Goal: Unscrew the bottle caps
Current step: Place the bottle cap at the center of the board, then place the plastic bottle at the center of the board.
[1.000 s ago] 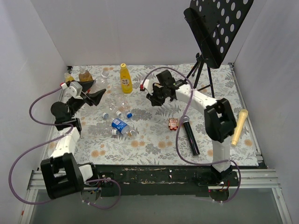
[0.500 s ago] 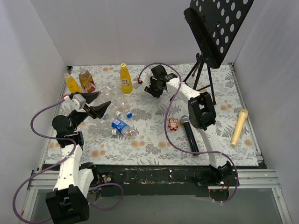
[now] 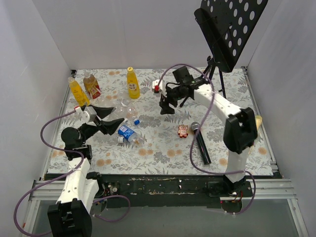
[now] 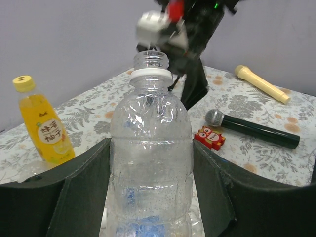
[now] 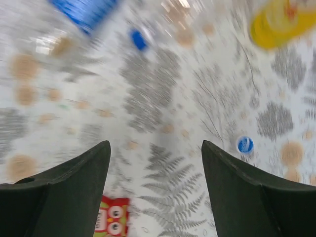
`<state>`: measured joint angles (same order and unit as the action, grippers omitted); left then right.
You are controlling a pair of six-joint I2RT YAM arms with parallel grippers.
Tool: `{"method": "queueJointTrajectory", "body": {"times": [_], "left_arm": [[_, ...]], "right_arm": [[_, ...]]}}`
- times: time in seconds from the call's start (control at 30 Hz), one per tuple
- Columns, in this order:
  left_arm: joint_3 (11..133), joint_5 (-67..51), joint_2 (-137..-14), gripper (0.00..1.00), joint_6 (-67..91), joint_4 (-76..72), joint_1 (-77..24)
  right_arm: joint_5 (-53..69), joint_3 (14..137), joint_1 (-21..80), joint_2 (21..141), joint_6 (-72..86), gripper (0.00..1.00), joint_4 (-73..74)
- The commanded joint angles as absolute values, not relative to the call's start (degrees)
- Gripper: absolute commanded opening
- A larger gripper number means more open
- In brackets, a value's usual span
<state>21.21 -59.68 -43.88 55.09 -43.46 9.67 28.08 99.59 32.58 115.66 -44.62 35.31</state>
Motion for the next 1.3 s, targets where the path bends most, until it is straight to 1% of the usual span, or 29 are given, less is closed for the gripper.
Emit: {"method": "queueJointTrajectory", "body": {"times": [0.0,0.1,0.23,0.33,0.5,0.63,0.83,0.9,0.97,1.0,1.07,1.1,1.13,1.17,1.2,1.23,1.27], "left_arm": [[18.64,-63.19,-42.89,0.00,58.62,-51.66,7.65],[17.84,-64.95,-43.07,0.00,60.55,-54.48,6.33],[15.82,-65.48,-42.37,0.00,63.01,-57.39,4.40],[14.51,-64.60,-41.31,0.00,64.33,-58.53,2.91],[13.62,-63.55,-40.08,0.00,64.78,-58.01,1.41],[13.54,-63.72,-39.47,0.00,63.90,-56.61,1.05],[13.62,-63.02,-39.11,0.00,61.88,-53.09,1.05],[13.62,-62.84,-39.37,0.00,62.05,-53.26,1.05],[13.80,-62.49,-39.46,0.00,62.14,-53.00,0.97],[13.89,-62.32,-39.38,0.00,61.96,-52.65,1.05],[14.06,-61.96,-39.38,0.00,61.70,-51.95,1.05],[14.15,-61.96,-39.46,0.00,61.53,-51.77,0.97],[14.15,-61.88,-39.46,0.00,61.52,-51.68,0.97],[14.15,-61.61,-39.46,0.01,61.52,-51.51,0.97],[14.24,-61.61,-39.46,0.05,61.61,-51.24,0.97],[14.33,-60.92,-39.20,0.12,61.79,-50.89,0.97],[14.50,-60.04,-38.94,0.24,62.05,-50.28,0.97]], "right_arm": [[61.92,92.22,33.31,99.43,-56.34,0.82,41.84],[66.44,90.53,35.32,95.37,-48.38,0.82,37.38],[65.57,87.11,37.35,92.82,-21.06,0.82,15.78],[63.99,86.57,39.19,93.69,-10.40,0.82,8.54],[61.70,91.22,43.41,96.85,-4.50,0.81,7.21],[60.65,93.16,45.00,98.26,-2.20,0.78,6.77],[60.82,92.90,45.79,97.91,-0.44,0.71,5.10],[60.91,93.34,46.14,98.26,-0.44,0.64,5.27],[61.00,94.04,46.23,98.70,-0.53,0.54,6.15],[61.08,94.30,46.32,98.96,-0.44,0.47,6.59],[61.26,94.31,46.41,99.23,-0.61,0.30,6.77],[61.52,94.22,46.58,99.23,-0.88,0.20,6.94],[61.61,94.13,46.50,99.23,-1.23,0.06,7.20],[61.52,94.13,46.58,98.97,-1.75,0.01,7.56],[61.35,94.13,46.50,98.70,-2.54,0.01,7.99],[60.65,94.48,46.49,98.61,-3.85,0.01,9.22],[59.86,95.09,46.49,98.44,-5.26,0.01,10.45]]}}
